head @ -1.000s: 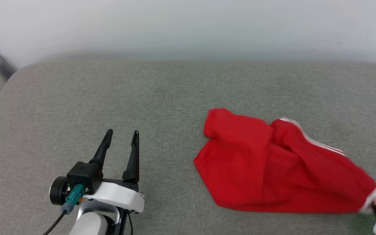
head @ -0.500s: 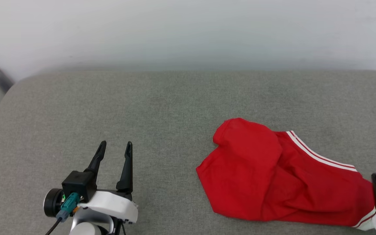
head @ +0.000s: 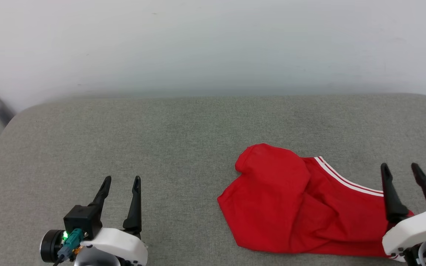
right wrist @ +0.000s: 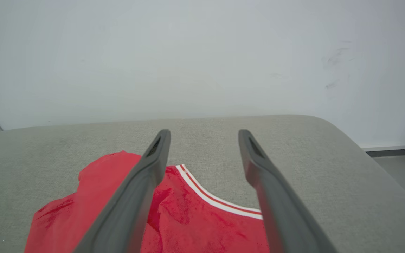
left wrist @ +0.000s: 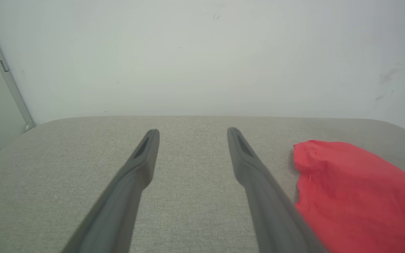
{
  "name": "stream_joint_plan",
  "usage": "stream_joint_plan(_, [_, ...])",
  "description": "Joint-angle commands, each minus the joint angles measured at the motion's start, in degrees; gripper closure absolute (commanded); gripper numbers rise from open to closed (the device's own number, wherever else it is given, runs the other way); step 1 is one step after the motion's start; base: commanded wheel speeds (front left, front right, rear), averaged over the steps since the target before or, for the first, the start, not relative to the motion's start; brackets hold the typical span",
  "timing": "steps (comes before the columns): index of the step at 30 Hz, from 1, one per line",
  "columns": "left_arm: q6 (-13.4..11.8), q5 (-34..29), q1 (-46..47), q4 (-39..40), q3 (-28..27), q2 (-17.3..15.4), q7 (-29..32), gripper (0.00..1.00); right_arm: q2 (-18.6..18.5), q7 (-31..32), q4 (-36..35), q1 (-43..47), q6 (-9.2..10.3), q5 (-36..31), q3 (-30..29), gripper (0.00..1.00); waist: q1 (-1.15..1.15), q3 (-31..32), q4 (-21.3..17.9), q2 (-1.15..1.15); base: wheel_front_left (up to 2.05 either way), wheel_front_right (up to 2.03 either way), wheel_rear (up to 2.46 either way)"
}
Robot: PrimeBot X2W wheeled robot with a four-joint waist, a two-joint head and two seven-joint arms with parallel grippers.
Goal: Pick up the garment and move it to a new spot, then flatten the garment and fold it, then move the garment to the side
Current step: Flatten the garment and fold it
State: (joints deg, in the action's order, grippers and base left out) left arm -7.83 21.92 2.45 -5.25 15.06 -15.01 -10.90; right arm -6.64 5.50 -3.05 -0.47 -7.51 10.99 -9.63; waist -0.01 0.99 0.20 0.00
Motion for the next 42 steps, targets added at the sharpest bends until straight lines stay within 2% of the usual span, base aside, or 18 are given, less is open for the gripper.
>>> stream_joint_plan(1, [-0.3, 0.18, -1.01, 0.22, 0.11, -0.22, 0.13, 0.0, 0.36, -0.43, -0.59, 1.15, 0.04, -0.55, 0.6, 0.0, 0.01, 0.12, -0.01, 0.0, 0.0, 0.0, 0.0])
stream_joint_plan(13, [-1.08, 0.81, -1.45, 0.01, -0.01, -1.42, 2.56, 0.0, 2.91, 1.35, -6.57, 7.26, 0.04, -2.58, 6.22, 0.0, 0.01, 0.67, -1.92, 0.0, 0.0, 0.0, 0.0])
stream_joint_plan(18, [0.56, 0.16, 2.49, -1.0, 2.0, -1.23, 4.37, 0.0, 3.31, 1.52, -7.75, 6.95, 0.04, -2.77, 6.88, 0.0, 0.01, -0.07, -2.78, 0.0, 0.0, 0.0, 0.0])
stream_joint_plan(23, [4.08, -0.29, 10.33, -3.07, 5.71, 0.41, 7.03, 0.0, 3.51, 1.41, -9.01, 4.59, 0.04, -2.84, 7.68, 0.0, 0.01, -3.15, -4.29, 0.0, 0.0, 0.0, 0.0])
stream_joint_plan(29, [9.72, -0.1, 21.33, -8.8, 11.01, 2.23, 16.0, 0.0, 3.66, 0.71, -9.31, 1.86, 0.04, -2.48, 8.67, 0.0, 0.01, -8.6, -6.0, 0.0, 0.0, 0.0, 0.0])
stream_joint_plan(33, [12.46, 0.6, 26.42, -13.23, 14.42, 2.01, 25.21, 0.0, 3.72, 0.32, -8.57, 0.78, 0.04, -2.4, 8.89, 0.0, 0.01, -11.08, -7.03, 0.0, 0.0, 0.0, 0.0])
stream_joint_plan(37, [14.25, 1.54, 29.63, -16.99, 18.2, 1.43, 34.2, 0.0, 3.77, -0.23, -7.72, -0.01, 0.04, -2.34, 8.47, 0.0, 0.01, -12.8, -7.84, 0.0, 0.0, 0.0, 0.0])
stream_joint_plan(42, [15.15, 3.61, 31.93, -20.62, 23.34, 0.08, 42.99, 0.0, 3.8, -0.49, -6.64, -1.02, 0.04, -2.0, 7.89, 0.0, 0.01, -14.41, -8.61, 0.0, 0.0, 0.0, 0.0])
